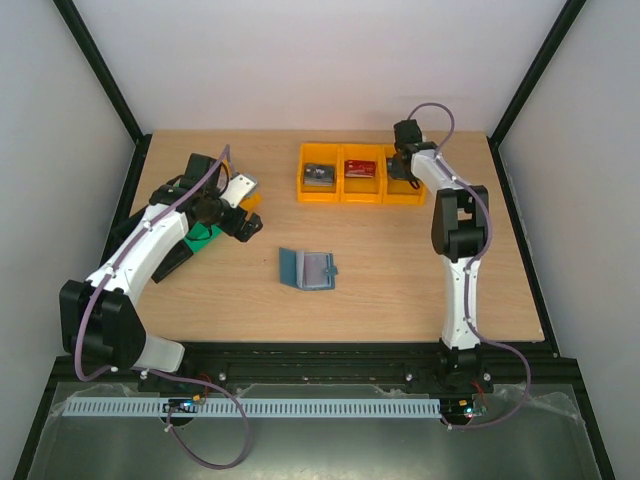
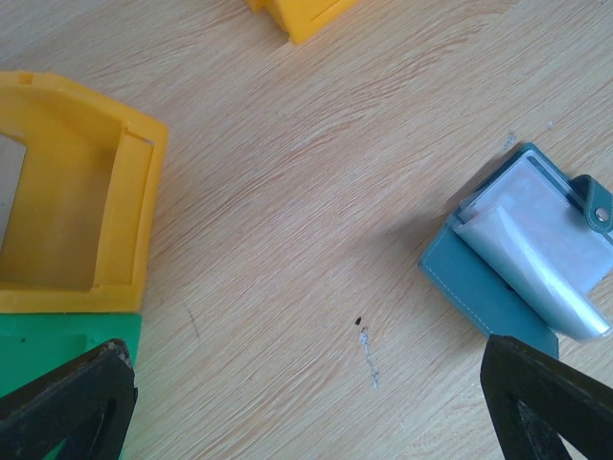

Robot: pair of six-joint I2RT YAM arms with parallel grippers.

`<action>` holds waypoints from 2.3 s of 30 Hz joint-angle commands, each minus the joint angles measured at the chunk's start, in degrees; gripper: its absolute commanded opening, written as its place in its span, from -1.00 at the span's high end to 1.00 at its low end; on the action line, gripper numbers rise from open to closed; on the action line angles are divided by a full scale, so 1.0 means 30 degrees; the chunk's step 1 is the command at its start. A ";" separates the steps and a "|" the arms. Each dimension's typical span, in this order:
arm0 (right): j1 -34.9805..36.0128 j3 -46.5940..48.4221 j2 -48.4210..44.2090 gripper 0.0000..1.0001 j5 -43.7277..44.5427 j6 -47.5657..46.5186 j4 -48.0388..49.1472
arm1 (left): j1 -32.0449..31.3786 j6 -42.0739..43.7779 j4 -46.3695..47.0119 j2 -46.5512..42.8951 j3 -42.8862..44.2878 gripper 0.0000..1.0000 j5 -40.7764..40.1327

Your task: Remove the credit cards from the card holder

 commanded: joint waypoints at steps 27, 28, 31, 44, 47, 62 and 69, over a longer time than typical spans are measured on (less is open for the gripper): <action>0.8046 -1.2676 -1.2266 0.35 -0.5200 0.4126 0.4971 | 0.0178 -0.9598 0.8414 -0.2150 -0.8719 -0.99 0.7877; 0.8592 -1.3323 -1.2366 0.30 -0.5812 0.4428 0.5171 | 0.0155 -1.0136 0.9116 -0.2048 -0.9320 -0.99 0.7798; 1.0287 -1.4900 -1.2340 0.19 -0.6071 0.4900 0.5340 | -0.0375 -1.1200 1.1141 -0.1906 -1.0749 -0.98 0.7698; 1.2425 -1.8289 -1.0985 -0.17 -0.4274 0.5479 0.5234 | -0.1935 -1.3263 1.3584 0.1024 -1.0967 -0.98 0.7426; 1.2656 -1.8084 -1.0551 -0.17 -0.3767 0.5471 0.5117 | -0.2423 -1.3200 1.3526 0.1736 -1.0528 -0.99 0.7458; 1.3605 -1.6662 -0.9164 -0.73 -0.5415 0.5214 0.5752 | -0.3075 -1.3124 1.2146 0.4727 -0.8775 -0.98 0.7026; 1.3603 -1.6998 -1.0653 -0.74 -0.6418 0.5203 0.6280 | -0.3060 -1.2791 1.2154 0.4869 -0.8890 0.02 0.7207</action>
